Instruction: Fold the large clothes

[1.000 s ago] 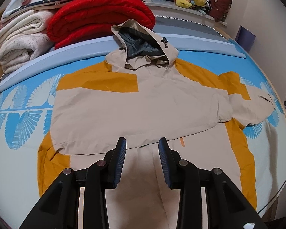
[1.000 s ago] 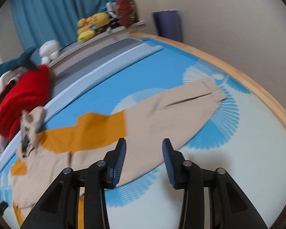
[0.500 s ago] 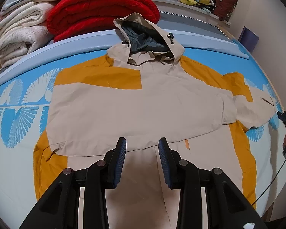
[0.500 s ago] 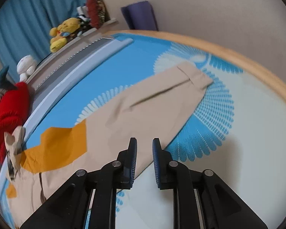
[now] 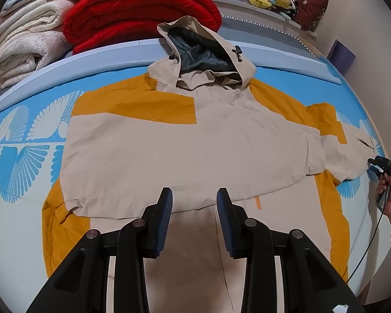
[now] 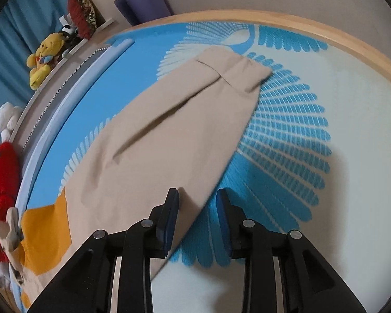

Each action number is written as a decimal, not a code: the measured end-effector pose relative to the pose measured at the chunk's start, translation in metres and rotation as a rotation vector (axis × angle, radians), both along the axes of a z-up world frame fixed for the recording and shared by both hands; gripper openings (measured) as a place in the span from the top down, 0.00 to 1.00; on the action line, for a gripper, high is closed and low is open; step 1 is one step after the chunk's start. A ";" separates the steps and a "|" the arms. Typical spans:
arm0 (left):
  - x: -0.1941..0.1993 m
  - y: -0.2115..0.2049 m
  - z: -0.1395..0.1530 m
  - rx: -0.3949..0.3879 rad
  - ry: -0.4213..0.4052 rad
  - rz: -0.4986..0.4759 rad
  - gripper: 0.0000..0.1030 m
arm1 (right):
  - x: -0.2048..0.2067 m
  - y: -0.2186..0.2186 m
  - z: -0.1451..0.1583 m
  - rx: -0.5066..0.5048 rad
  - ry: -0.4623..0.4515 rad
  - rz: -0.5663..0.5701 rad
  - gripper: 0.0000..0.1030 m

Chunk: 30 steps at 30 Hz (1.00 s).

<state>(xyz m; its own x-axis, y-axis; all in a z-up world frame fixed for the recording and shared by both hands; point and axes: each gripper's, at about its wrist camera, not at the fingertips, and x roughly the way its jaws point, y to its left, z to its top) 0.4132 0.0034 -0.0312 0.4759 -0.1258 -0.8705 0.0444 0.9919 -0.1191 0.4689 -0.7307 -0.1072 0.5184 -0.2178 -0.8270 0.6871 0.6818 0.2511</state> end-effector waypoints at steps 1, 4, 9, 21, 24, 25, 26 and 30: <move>0.000 0.000 0.000 0.000 0.000 -0.001 0.69 | 0.003 0.001 0.000 -0.011 0.007 0.005 0.69; 0.000 0.003 0.003 -0.006 -0.006 0.001 0.69 | 0.015 0.005 0.002 -0.064 0.037 0.026 0.79; 0.000 0.009 0.010 -0.019 -0.015 0.014 0.69 | 0.021 0.032 0.040 -0.165 -0.050 0.022 0.97; -0.010 0.070 0.044 -0.070 -0.051 0.116 0.69 | 0.020 0.337 0.178 -0.414 -0.350 0.597 0.97; -0.013 0.086 0.049 -0.092 -0.049 0.146 0.69 | 0.008 0.436 0.172 -0.353 -0.370 0.821 0.97; -0.015 0.091 0.050 -0.100 -0.047 0.153 0.69 | 0.004 0.464 0.166 -0.322 -0.366 0.889 0.97; -0.016 0.094 0.050 -0.103 -0.045 0.157 0.69 | -0.002 0.491 0.157 -0.300 -0.355 0.946 0.97; -0.019 0.100 0.053 -0.127 -0.033 0.143 0.69 | -0.017 0.566 0.108 -0.173 -0.211 1.116 0.95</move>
<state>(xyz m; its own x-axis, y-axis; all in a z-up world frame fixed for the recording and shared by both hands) 0.3942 0.1038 0.0223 0.5252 -0.1624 -0.8353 -0.0901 0.9655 -0.2443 0.4523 -0.1647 0.0013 0.6187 0.3478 -0.7044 -0.3662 0.9210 0.1331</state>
